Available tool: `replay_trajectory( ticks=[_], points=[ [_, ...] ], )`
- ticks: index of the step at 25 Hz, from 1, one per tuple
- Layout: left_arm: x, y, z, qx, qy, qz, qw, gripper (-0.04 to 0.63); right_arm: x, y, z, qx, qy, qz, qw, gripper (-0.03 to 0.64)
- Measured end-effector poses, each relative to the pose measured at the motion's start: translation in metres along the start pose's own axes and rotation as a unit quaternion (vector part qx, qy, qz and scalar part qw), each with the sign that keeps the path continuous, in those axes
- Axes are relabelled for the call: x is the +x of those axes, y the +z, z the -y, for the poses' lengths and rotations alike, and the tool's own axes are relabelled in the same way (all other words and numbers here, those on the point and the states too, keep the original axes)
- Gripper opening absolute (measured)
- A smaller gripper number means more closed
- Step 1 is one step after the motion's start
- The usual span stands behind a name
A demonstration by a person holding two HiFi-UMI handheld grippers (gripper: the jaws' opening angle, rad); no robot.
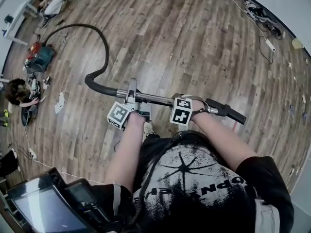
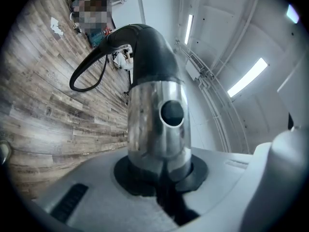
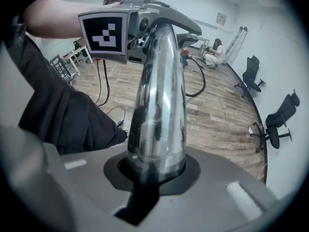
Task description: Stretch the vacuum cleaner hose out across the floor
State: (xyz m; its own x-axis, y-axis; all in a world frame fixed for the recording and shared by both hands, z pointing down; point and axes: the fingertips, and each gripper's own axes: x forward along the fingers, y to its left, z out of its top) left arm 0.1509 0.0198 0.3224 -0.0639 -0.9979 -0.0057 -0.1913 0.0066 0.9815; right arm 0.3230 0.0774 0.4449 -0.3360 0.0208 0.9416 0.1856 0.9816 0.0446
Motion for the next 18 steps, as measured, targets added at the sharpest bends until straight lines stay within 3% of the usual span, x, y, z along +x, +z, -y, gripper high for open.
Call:
replay_trajectory(
  ticks=[8, 18],
  points=[
    [0.028, -0.112, 0.003, -0.007, 0.022, -0.013, 0.9997, 0.041, -0.024, -0.110, 0.007, 0.014, 0.013, -0.009, 1.000, 0.067],
    [0.052, -0.178, 0.025, 0.015, 0.001, -0.070, 0.9974, 0.041, -0.050, -0.164, 0.005, 0.065, -0.007, -0.002, 0.998, 0.067]
  ],
)
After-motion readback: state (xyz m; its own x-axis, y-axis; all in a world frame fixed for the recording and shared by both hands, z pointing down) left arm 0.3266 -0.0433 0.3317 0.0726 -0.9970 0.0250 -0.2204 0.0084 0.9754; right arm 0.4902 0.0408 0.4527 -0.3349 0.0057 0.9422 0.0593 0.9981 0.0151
